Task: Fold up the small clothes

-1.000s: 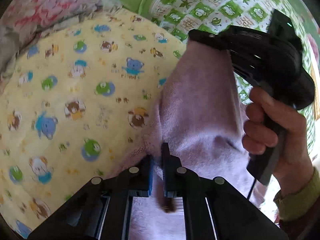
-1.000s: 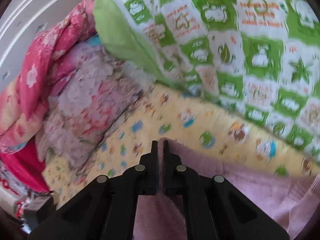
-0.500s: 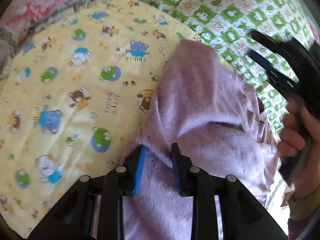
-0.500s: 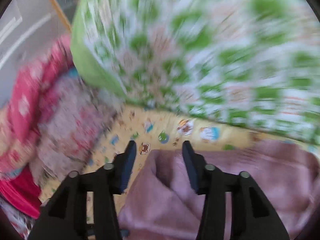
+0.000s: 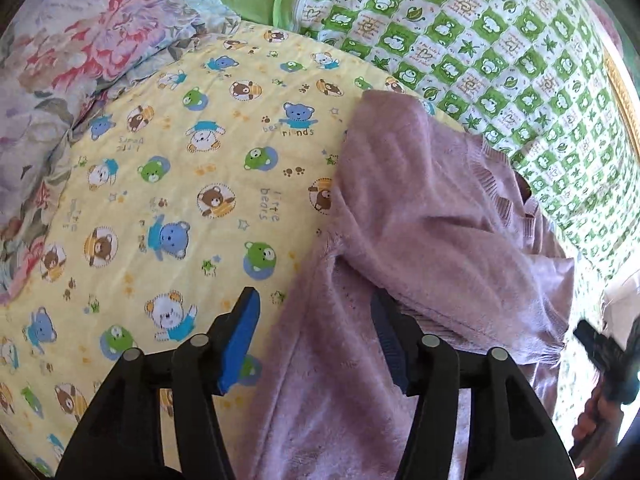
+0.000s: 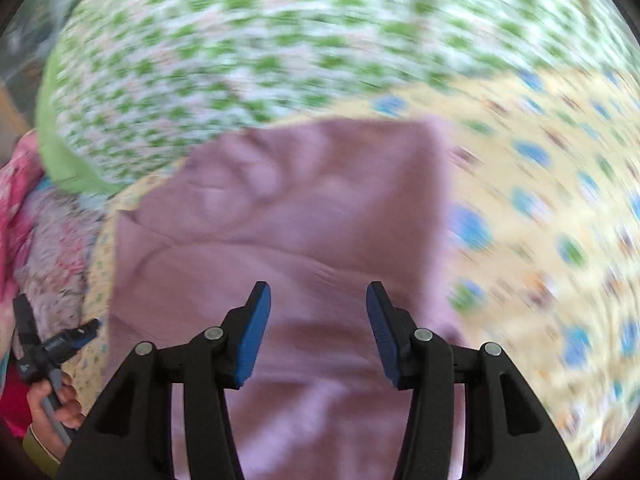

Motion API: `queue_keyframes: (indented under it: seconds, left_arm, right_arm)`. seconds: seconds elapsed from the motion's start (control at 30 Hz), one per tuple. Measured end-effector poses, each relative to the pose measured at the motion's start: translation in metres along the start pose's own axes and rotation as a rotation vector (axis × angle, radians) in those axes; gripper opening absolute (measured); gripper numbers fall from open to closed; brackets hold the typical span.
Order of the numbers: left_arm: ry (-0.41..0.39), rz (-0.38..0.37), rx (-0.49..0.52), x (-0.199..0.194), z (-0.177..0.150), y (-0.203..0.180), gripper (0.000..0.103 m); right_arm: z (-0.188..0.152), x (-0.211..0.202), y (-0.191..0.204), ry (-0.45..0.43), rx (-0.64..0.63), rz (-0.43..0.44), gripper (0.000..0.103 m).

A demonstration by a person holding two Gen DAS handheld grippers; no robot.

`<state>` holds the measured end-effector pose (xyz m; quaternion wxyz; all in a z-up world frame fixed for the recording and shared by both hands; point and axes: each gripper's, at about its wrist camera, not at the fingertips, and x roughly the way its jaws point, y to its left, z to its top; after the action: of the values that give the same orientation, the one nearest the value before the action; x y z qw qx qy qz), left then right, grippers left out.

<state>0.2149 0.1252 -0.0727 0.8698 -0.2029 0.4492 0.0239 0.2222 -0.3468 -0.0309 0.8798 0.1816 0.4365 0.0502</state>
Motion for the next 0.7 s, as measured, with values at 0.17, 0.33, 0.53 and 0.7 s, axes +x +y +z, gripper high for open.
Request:
queue_keyframes:
  seconds: [0.17,0.33,0.53,0.7]
  left_arm:
    - [-0.035,0.042,0.055,0.012,0.026,-0.017,0.062]
    - [-0.051,0.085,0.092,0.033,0.064,-0.038,0.063]
    - [-0.042,0.125,0.209,0.057,0.093,-0.075,0.065]
    - [0.01,0.207,0.354,0.084,0.093,-0.1,0.08]
  right_arm:
    - [-0.003,0.001,-0.032,-0.008,0.08,-0.001,0.051]
    - [0.006,0.021,-0.019,0.023,0.032,0.016,0.051]
    - [0.002,0.044,-0.005,0.092,-0.018,0.002,0.051]
    - [0.0,0.051,-0.01,0.109,0.0,0.025,0.048]
